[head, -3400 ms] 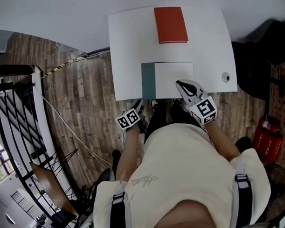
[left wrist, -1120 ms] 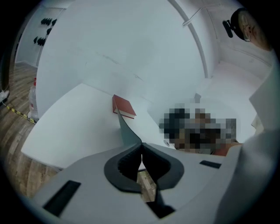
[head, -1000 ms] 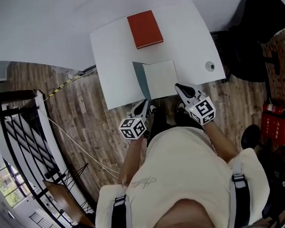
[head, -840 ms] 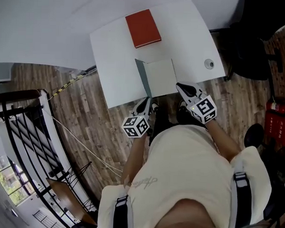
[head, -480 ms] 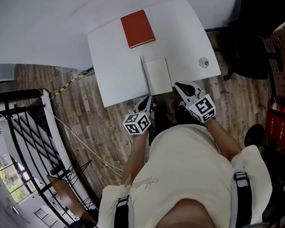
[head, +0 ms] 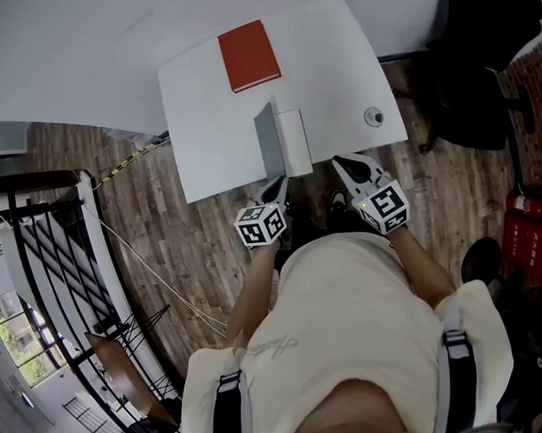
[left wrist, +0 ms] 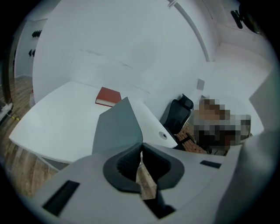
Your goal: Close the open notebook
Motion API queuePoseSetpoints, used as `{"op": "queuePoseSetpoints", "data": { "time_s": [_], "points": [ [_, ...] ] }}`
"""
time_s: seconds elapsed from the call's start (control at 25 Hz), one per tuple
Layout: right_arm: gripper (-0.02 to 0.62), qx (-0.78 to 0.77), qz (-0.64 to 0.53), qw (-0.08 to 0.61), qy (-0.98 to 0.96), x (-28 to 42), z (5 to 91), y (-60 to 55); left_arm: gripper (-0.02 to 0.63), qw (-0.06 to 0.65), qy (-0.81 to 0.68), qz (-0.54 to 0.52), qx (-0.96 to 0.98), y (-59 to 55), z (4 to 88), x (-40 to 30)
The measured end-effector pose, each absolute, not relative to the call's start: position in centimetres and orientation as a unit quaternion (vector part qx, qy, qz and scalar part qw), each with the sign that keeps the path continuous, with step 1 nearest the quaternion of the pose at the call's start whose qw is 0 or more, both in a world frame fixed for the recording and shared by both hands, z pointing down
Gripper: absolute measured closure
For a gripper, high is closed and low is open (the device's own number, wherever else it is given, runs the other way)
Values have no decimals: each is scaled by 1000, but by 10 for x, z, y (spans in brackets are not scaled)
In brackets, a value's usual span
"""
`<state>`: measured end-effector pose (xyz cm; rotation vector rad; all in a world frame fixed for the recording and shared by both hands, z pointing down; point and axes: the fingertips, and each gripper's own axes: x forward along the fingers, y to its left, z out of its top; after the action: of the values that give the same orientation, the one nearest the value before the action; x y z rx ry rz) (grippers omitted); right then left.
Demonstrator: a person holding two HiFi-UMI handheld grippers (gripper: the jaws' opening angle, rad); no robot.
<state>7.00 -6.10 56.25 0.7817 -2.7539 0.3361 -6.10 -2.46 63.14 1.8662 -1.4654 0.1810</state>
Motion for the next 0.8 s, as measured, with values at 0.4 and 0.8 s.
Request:
{"op": "queuePoseSetpoints", "data": {
  "time_s": [0.4,0.8],
  "points": [
    [588,268,131,122,-947,80,567,-65,581,358,-545,110,750,-18,622,-37],
    [588,240,152,109,-953,68,576,-60,583,340,-562,123,744,-9,617,-51]
  ]
}}
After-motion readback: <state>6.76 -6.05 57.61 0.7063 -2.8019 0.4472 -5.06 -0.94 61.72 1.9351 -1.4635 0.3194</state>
